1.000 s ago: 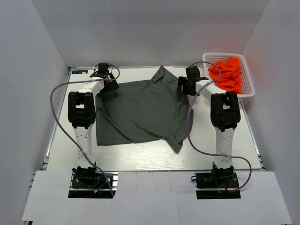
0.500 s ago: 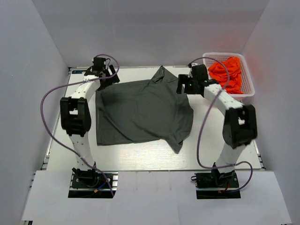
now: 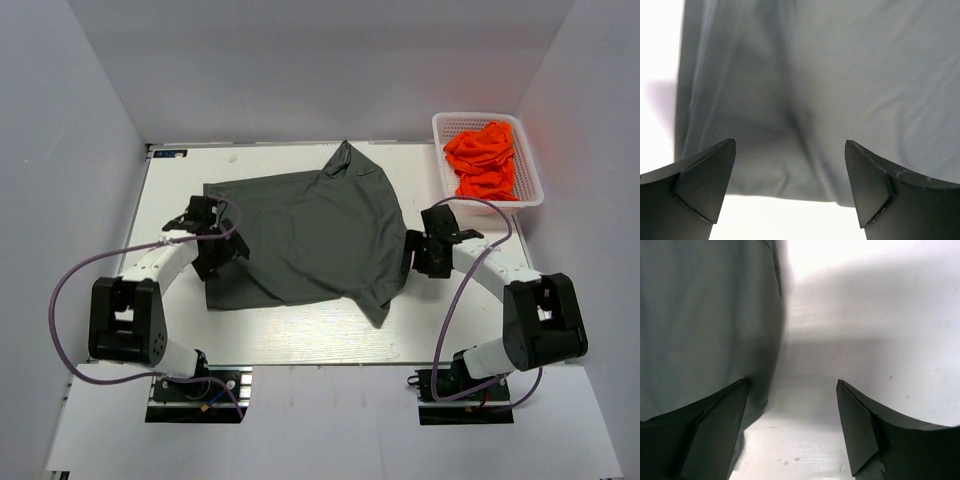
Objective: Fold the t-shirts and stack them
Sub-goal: Flatten the tshirt out
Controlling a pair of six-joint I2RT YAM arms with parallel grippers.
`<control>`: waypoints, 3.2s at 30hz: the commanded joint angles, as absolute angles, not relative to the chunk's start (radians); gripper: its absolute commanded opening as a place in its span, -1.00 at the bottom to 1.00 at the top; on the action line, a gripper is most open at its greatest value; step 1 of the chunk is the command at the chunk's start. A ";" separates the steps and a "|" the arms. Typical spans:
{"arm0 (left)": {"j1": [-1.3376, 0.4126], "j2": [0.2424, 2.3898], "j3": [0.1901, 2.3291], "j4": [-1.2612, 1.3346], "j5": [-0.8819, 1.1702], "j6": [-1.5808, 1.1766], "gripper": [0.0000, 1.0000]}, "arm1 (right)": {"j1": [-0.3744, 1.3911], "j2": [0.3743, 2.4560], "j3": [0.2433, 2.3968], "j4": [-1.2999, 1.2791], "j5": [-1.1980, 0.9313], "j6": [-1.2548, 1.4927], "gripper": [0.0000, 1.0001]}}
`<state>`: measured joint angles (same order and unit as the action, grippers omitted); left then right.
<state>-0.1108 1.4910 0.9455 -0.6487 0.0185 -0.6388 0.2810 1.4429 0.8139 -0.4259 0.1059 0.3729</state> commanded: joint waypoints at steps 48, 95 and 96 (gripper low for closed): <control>-0.112 1.404 0.788 -1.268 -0.080 -1.011 0.10 | 0.276 1.640 0.937 -0.351 0.052 0.502 -1.00; -0.091 2.014 1.385 -0.864 -0.166 -0.799 0.98 | 0.700 1.536 1.114 -0.548 0.100 0.528 0.44; -0.091 2.014 1.385 -0.864 -0.178 -0.799 0.98 | 0.686 1.526 1.082 -0.557 0.112 0.525 0.39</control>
